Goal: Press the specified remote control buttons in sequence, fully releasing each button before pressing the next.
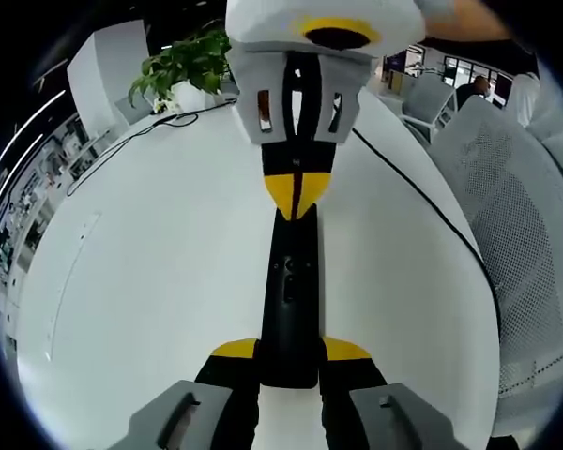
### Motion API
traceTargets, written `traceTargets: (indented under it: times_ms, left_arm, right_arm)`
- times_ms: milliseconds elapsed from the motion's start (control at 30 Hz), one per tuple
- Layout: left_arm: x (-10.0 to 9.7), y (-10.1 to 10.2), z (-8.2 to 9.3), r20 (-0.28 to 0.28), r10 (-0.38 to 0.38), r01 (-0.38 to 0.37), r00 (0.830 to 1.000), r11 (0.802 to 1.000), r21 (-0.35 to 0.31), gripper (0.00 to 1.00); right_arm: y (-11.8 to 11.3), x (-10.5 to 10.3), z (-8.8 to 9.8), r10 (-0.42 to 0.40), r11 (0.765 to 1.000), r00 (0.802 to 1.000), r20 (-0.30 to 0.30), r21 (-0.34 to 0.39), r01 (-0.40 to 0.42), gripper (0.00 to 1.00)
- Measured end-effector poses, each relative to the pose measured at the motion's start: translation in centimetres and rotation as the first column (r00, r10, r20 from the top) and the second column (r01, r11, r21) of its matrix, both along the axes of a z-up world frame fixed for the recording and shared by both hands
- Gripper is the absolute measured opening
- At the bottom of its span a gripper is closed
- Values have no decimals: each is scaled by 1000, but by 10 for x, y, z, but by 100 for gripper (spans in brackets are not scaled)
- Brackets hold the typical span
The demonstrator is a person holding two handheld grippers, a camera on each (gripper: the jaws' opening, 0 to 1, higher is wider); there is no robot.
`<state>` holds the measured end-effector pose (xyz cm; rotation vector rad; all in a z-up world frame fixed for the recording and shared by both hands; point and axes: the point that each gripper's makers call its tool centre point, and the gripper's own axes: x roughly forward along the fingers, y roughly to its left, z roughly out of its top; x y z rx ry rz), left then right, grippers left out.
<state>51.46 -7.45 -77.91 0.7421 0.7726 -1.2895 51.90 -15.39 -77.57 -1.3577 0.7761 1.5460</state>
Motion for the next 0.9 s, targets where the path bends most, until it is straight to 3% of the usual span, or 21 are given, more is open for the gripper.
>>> traceTargets:
  times_ms: [233,633,900]
  left_arm:
    - [1,0,0,2,-1,1,1000,1000,-2,23]
    - [2,0,0,8,0,0,1000,1000,4,23]
    - [3,-1,1,13,1,-1,1000,1000,3,23]
  right_arm:
    - [-1,2,1,-49,998,998,-28,50,50,0]
    - [1,4,3,-66,995,998,-18,70,67,0]
    - [4,8,24,-89,989,996,-10,118,90,0]
